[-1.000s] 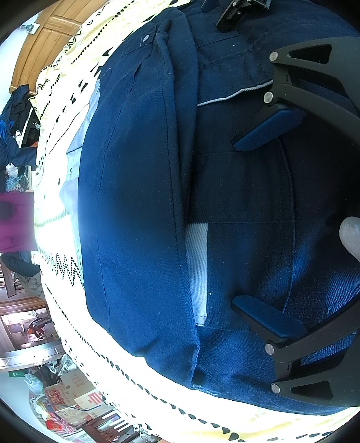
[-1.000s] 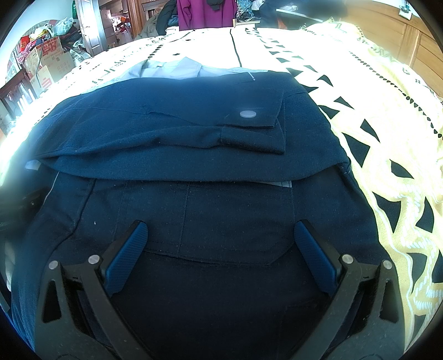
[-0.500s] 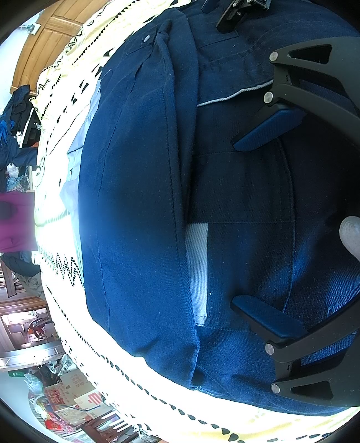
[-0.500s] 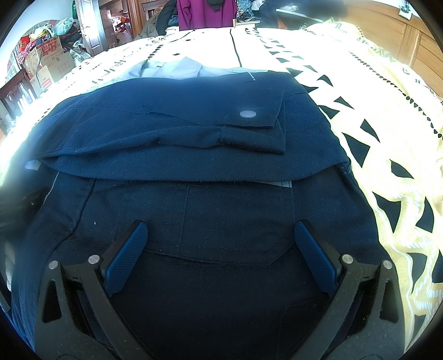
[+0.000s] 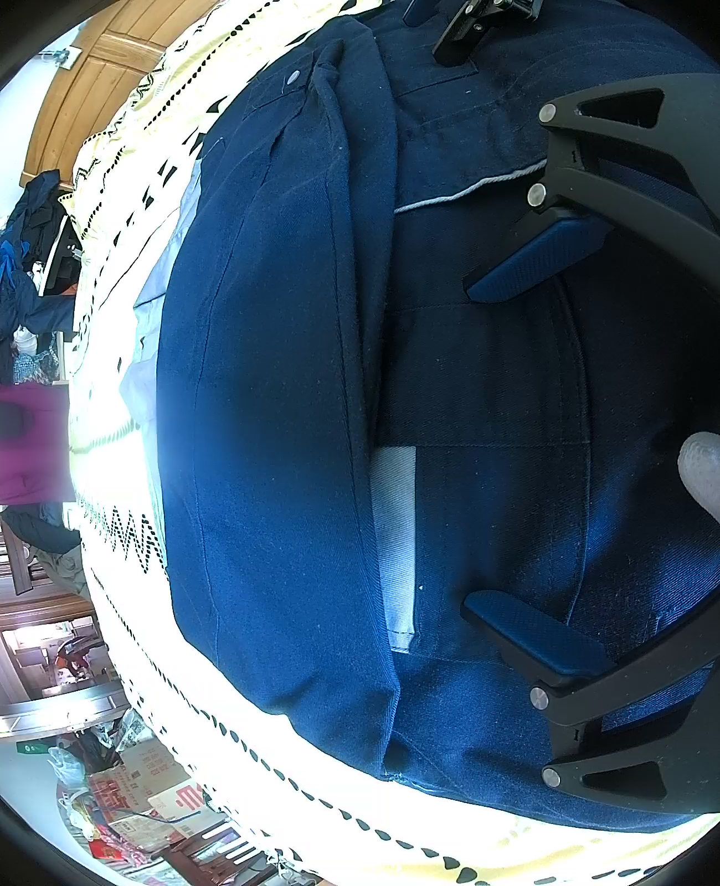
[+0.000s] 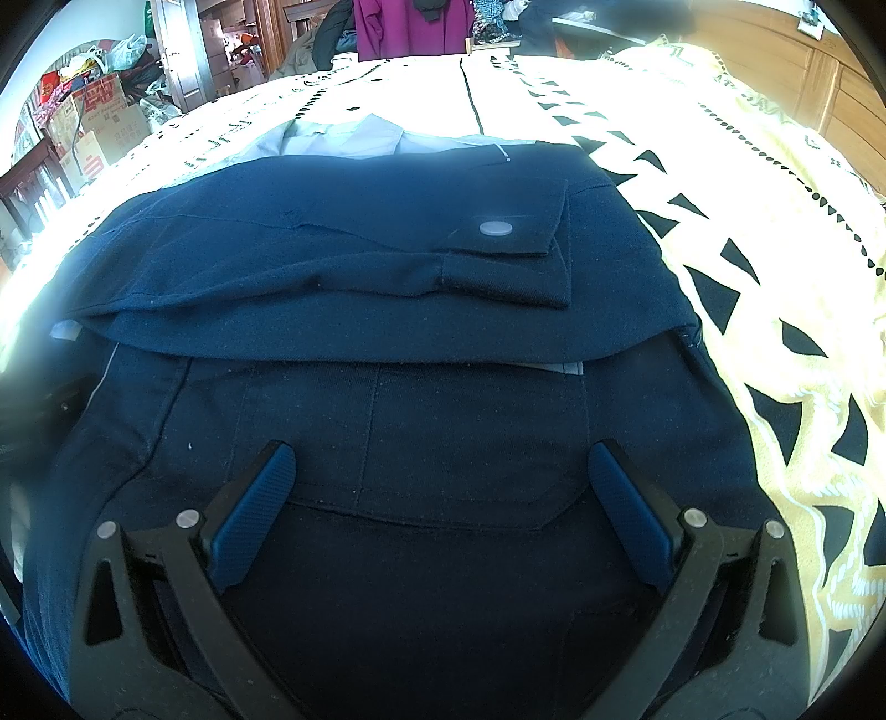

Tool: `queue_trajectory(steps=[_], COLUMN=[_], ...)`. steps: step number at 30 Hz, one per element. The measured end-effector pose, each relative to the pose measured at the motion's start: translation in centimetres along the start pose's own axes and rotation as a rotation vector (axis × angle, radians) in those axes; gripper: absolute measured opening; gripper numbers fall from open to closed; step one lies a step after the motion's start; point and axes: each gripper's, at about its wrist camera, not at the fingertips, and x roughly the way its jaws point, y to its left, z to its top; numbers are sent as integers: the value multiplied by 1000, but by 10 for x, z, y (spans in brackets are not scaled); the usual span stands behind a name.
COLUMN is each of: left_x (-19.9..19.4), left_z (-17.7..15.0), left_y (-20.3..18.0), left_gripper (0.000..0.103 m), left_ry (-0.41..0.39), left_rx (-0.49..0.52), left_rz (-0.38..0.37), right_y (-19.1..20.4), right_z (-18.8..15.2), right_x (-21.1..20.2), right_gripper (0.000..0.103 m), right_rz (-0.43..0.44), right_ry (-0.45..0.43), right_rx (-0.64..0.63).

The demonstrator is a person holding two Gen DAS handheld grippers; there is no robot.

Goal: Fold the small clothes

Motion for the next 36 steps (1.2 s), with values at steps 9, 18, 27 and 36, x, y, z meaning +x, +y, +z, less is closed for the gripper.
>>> queue_trajectory(steps=[9, 18, 27, 36], left_x=[0, 1, 1, 1], left_z=[0, -1, 1, 1], left_y=[0, -1, -2, -2], left_gripper=[103, 103, 103, 103], left_ry=[1, 3, 4, 6], left_rx=[1, 5, 5, 6], left_rz=[3, 12, 14, 16], right_y=[0, 0, 0, 0], right_z=[0, 0, 0, 0], right_x=[0, 0, 0, 0], right_gripper=[103, 103, 103, 103], right_rz=[0, 0, 0, 0], right_ry=[0, 0, 0, 0], right_rx=[0, 0, 0, 0])
